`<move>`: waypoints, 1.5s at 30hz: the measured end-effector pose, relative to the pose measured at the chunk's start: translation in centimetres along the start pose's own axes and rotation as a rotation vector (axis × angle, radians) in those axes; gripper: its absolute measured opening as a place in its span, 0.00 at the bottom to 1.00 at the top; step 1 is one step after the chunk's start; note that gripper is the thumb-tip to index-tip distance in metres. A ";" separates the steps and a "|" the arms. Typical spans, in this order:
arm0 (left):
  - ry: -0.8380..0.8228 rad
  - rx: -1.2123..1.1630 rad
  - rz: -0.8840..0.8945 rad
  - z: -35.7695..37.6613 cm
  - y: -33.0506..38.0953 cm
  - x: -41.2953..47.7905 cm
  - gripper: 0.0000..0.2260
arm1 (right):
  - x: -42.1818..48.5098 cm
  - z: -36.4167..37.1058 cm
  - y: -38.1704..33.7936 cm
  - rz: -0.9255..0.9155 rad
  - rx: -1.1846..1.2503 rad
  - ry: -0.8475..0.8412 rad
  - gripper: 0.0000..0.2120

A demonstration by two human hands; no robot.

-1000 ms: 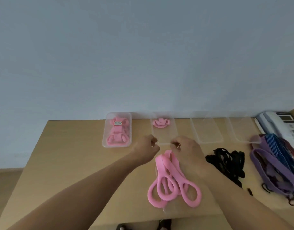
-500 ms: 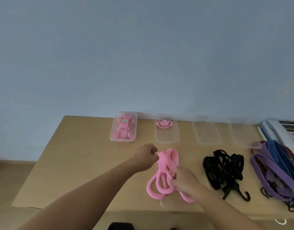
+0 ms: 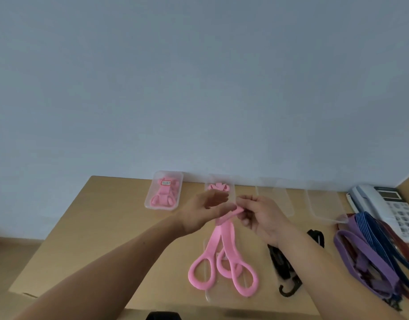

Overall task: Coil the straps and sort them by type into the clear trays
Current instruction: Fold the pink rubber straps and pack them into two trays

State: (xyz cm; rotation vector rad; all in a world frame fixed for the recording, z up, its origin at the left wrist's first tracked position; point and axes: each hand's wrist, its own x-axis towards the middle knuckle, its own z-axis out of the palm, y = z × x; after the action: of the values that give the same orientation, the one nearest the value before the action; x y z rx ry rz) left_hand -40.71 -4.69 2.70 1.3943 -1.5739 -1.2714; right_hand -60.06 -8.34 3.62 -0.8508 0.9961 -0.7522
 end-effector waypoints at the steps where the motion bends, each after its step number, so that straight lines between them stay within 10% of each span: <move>1: -0.004 -0.057 0.033 0.1 0.6 0.0 0.35 | -0.2 0.0 -0.8 -0.002 0.070 0.027 0.05; 5: 0.023 -0.016 0.103 0.3 2.3 0.5 0.19 | -1.3 0.0 -3.1 0.017 0.078 0.055 0.07; 11: 0.025 -0.096 0.086 0.0 4.3 0.7 0.07 | -2.9 0.3 -5.4 -0.275 -0.948 0.239 0.29; 24: -0.118 -0.338 -0.086 -0.4 6.2 0.4 0.18 | -3.7 0.8 -6.1 -0.491 -0.594 0.124 0.05; 45: 0.015 -0.283 0.041 -0.7 6.4 0.7 0.03 | -2.8 0.1 -5.7 -0.347 -0.490 -0.013 0.11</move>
State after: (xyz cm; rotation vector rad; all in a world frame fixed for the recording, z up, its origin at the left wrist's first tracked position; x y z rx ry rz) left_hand -42.27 -5.85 8.87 1.1853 -1.3442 -1.3939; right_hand -61.78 -8.64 9.74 -1.4789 1.0510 -0.8040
